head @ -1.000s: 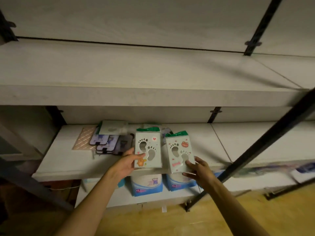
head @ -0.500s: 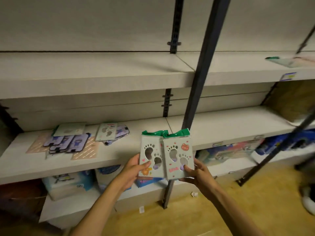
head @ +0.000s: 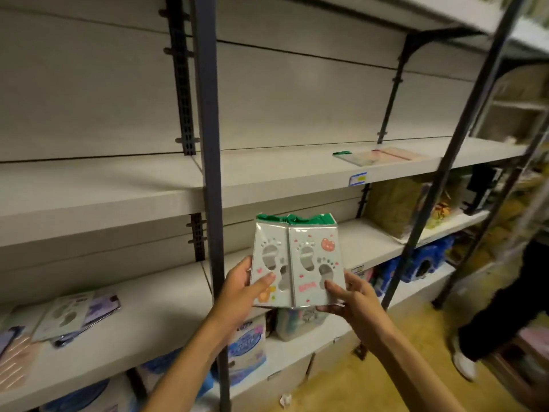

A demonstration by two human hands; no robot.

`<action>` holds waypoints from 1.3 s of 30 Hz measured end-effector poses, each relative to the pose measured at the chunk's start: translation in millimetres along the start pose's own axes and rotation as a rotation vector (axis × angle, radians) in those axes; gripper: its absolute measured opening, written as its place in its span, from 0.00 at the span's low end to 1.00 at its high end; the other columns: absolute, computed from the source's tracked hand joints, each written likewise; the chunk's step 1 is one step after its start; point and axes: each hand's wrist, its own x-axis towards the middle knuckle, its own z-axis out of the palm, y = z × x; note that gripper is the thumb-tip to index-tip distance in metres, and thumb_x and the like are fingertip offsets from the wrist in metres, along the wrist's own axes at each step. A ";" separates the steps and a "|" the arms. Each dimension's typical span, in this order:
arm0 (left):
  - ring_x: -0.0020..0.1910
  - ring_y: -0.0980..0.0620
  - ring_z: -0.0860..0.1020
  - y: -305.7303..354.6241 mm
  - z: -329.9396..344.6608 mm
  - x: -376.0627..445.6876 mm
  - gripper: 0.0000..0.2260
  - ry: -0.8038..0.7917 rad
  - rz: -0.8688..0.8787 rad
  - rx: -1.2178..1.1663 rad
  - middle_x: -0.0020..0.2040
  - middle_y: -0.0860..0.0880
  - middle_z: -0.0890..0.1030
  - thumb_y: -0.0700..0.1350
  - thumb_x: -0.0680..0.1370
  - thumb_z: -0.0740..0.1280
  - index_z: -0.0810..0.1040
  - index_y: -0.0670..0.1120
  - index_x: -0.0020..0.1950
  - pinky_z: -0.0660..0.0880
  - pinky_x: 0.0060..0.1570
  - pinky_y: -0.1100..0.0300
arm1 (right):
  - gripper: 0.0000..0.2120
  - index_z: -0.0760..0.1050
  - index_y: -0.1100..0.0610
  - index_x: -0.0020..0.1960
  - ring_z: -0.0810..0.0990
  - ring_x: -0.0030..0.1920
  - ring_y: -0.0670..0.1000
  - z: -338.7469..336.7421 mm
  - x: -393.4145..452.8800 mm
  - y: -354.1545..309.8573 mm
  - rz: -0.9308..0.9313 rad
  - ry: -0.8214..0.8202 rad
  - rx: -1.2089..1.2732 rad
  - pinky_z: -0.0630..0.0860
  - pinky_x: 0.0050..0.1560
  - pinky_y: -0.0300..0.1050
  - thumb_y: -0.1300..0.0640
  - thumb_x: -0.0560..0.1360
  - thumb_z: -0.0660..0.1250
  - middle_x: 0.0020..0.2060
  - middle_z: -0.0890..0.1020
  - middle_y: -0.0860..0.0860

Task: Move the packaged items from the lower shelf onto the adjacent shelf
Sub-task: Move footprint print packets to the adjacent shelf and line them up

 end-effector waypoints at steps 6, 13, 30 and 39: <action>0.48 0.51 0.85 44.8 54.0 78.8 0.08 0.069 0.131 0.012 0.51 0.49 0.86 0.39 0.78 0.69 0.80 0.49 0.56 0.82 0.44 0.58 | 0.11 0.75 0.65 0.60 0.85 0.52 0.61 -46.7 72.7 -69.8 -0.080 0.045 -0.014 0.85 0.43 0.51 0.65 0.79 0.65 0.53 0.84 0.62; 0.44 0.57 0.84 94.3 101.0 174.2 0.10 0.159 0.244 0.027 0.50 0.49 0.86 0.36 0.78 0.68 0.80 0.44 0.59 0.80 0.40 0.64 | 0.12 0.76 0.70 0.59 0.81 0.48 0.58 -81.6 172.2 -147.4 -0.217 0.021 -0.063 0.82 0.41 0.46 0.66 0.77 0.67 0.50 0.81 0.61; 0.33 0.49 0.81 135.6 155.9 332.0 0.04 0.452 -0.005 0.098 0.39 0.44 0.83 0.34 0.75 0.67 0.79 0.42 0.44 0.77 0.30 0.63 | 0.07 0.74 0.62 0.55 0.84 0.42 0.51 -187.0 367.5 -256.0 -0.236 0.175 -0.387 0.83 0.34 0.44 0.65 0.78 0.66 0.44 0.82 0.54; 0.42 0.45 0.83 118.6 201.7 386.8 0.14 0.588 -0.016 0.138 0.50 0.40 0.84 0.36 0.73 0.67 0.78 0.38 0.58 0.79 0.41 0.56 | 0.09 0.77 0.65 0.54 0.80 0.38 0.48 -212.9 417.4 -251.0 -0.160 0.091 -0.698 0.73 0.26 0.34 0.61 0.77 0.70 0.45 0.82 0.55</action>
